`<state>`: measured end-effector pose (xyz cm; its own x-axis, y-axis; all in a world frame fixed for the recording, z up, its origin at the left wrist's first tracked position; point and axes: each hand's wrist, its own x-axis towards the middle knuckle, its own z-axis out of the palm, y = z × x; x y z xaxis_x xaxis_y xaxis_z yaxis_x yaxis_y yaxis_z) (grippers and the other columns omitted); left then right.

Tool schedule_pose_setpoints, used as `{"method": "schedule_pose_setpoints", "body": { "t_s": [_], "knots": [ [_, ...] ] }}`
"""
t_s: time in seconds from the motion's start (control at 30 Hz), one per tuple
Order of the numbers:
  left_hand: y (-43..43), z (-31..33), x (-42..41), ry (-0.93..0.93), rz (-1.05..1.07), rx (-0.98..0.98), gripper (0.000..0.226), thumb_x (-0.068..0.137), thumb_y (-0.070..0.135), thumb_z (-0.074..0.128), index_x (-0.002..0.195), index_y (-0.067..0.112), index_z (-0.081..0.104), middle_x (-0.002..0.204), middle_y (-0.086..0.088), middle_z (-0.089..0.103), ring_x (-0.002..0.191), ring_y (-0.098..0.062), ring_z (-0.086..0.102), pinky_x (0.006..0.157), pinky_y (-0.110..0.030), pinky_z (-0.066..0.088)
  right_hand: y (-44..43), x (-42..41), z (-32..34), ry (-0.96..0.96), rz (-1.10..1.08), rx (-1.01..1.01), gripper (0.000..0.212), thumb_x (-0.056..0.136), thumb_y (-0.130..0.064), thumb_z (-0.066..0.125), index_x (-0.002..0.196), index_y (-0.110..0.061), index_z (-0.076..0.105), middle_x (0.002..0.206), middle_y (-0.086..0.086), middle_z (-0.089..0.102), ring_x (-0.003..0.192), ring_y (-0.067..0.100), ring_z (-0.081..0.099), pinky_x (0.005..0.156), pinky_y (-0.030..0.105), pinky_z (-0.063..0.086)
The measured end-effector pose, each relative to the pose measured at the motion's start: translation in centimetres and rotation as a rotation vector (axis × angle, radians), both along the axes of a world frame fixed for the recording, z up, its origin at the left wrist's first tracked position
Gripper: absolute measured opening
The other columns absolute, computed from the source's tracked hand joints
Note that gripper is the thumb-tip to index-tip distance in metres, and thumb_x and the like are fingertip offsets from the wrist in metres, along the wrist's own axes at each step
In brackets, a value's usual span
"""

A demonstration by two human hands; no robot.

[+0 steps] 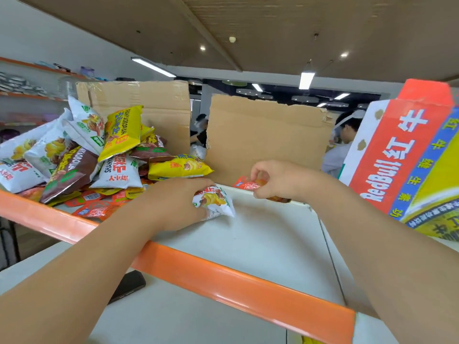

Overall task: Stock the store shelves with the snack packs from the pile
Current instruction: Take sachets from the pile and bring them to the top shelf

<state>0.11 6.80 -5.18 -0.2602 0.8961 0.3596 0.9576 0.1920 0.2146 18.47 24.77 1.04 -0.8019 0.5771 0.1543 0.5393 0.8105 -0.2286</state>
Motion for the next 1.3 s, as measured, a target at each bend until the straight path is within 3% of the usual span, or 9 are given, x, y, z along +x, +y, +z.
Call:
{"method": "schedule_pose_setpoints", "body": {
  "t_s": [0.07,0.43,0.6,0.73,0.87,1.0,1.1,1.2,1.3],
  "knots": [
    [1.0,0.8,1.6,-0.013,-0.050,0.044,0.050,0.085,0.062,0.064,0.131,0.049,0.050,0.123,0.021,0.062,0.114,-0.013,0.059,0.093,-0.037,0.051,0.0,2.5,0.9,0.069,-0.002,0.030,0.032,0.075,-0.030,0.078,0.103,-0.034,0.061,0.101,0.000,0.065,0.090,0.023,0.061,0.079,0.033,0.051],
    [9.2,5.7,18.8,0.022,-0.296,0.104,0.048,0.086,0.049,0.069,0.130,0.052,0.052,0.109,0.026,0.065,0.096,-0.006,0.059,0.084,-0.030,0.052,2.8,24.5,1.8,0.277,-0.231,0.099,0.028,0.081,-0.030,0.077,0.101,-0.038,0.061,0.087,-0.011,0.057,0.065,0.013,0.053,0.050,0.021,0.041],
    [12.9,6.7,30.4,0.061,-0.396,0.148,0.059,0.084,0.052,0.069,0.139,0.049,0.048,0.130,0.023,0.061,0.113,-0.011,0.059,0.091,-0.028,0.050,3.9,38.2,2.0,0.303,-0.358,0.120,0.032,0.080,-0.036,0.078,0.108,-0.039,0.061,0.110,-0.001,0.064,0.092,0.023,0.064,0.072,0.033,0.053],
    [15.0,6.6,41.0,0.034,-0.463,0.144,0.054,0.087,0.051,0.069,0.137,0.051,0.049,0.112,0.019,0.062,0.101,-0.015,0.060,0.081,-0.029,0.050,4.4,49.3,1.5,0.374,-0.475,0.131,0.033,0.080,-0.041,0.079,0.108,-0.039,0.061,0.114,-0.003,0.063,0.096,0.022,0.065,0.081,0.037,0.055],
    [17.2,6.0,51.2,0.041,-0.528,0.133,0.056,0.087,0.051,0.067,0.140,0.048,0.048,0.105,0.018,0.061,0.102,-0.015,0.057,0.077,-0.024,0.040,4.6,59.7,0.3,0.416,-0.588,0.136,0.032,0.080,-0.037,0.079,0.107,-0.034,0.063,0.116,-0.002,0.065,0.095,0.021,0.062,0.081,0.033,0.049],
    [18.4,6.0,58.7,0.019,-0.599,0.122,0.056,0.088,0.045,0.069,0.142,0.043,0.051,0.129,0.013,0.063,0.115,-0.015,0.059,0.088,-0.026,0.046,4.2,68.1,0.0,0.420,-0.685,0.183,0.029,0.080,-0.039,0.079,0.101,-0.030,0.061,0.093,-0.004,0.066,0.079,0.017,0.060,0.070,0.029,0.045],
    [19.6,6.5,62.5,0.014,-0.640,0.112,0.051,0.088,0.044,0.069,0.137,0.041,0.054,0.122,0.009,0.067,0.109,-0.017,0.062,0.091,-0.036,0.052,4.3,73.0,0.2,0.424,-0.738,0.188,0.028,0.078,-0.037,0.079,0.098,-0.033,0.060,0.090,-0.004,0.065,0.078,0.017,0.060,0.068,0.029,0.043],
    [21.1,6.7,65.3,0.023,-0.649,0.086,0.057,0.087,0.046,0.068,0.141,0.041,0.051,0.124,0.012,0.065,0.111,-0.016,0.061,0.090,-0.032,0.050,4.7,76.4,0.0,0.428,-0.767,0.172,0.027,0.079,-0.037,0.079,0.098,-0.031,0.060,0.093,-0.004,0.067,0.072,0.011,0.058,0.059,0.026,0.040],
    [22.5,6.4,67.5,0.003,-0.705,0.064,0.040,0.086,0.047,0.069,0.125,0.041,0.060,0.100,0.015,0.068,0.091,-0.009,0.062,0.081,-0.032,0.053,5.7,78.7,-0.7,0.437,-0.805,0.143,0.030,0.080,-0.040,0.079,0.101,-0.032,0.059,0.098,-0.004,0.066,0.071,0.010,0.055,0.058,0.028,0.038]
  ]
}}
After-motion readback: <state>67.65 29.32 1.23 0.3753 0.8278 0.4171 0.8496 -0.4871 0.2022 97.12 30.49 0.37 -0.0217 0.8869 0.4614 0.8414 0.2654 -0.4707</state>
